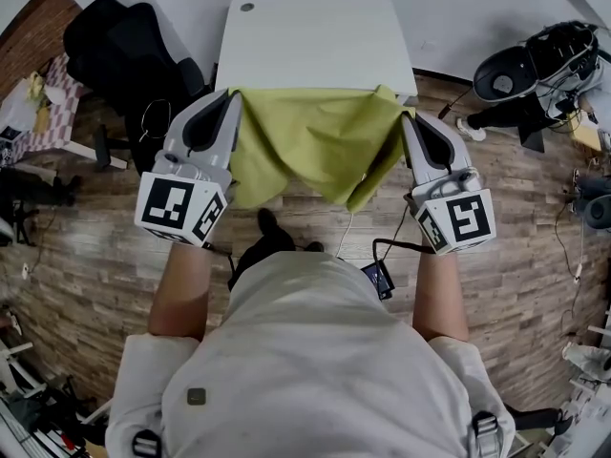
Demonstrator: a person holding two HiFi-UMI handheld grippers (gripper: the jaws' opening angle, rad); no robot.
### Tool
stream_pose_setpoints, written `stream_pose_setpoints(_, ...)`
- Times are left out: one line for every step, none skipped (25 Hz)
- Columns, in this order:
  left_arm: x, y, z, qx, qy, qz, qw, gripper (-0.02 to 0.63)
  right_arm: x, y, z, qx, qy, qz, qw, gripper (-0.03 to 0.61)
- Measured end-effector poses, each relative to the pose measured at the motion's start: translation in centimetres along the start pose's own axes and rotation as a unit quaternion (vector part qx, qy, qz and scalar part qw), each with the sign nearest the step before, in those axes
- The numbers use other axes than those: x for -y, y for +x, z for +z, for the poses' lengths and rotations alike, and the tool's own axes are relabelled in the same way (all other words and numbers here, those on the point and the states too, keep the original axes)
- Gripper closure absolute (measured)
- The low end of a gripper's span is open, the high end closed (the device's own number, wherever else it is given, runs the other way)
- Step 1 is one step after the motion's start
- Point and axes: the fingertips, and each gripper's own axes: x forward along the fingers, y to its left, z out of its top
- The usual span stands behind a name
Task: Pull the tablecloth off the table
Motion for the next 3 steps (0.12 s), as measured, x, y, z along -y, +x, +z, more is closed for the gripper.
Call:
stream_pose_setpoints(0.15,-0.03,0.01,0.0,0.0,-0.001,1.0,0.604,0.03,-0.14,0.02,0.0,0.0,0.0,1.0,0.561)
stream_pose_setpoints(0.3,-0.05,0.03,0.0,0.001,-0.001,1.0,0.604,0.05,-0.27,0.05,0.0,-0.001,0.0,1.0,0.561)
stream_pose_setpoints(0.44,-0.06,0.04,-0.001,0.001,-0.002,1.0,0.604,0.07,-0.39,0.09,0.0,-0.001,0.0,1.0,0.561)
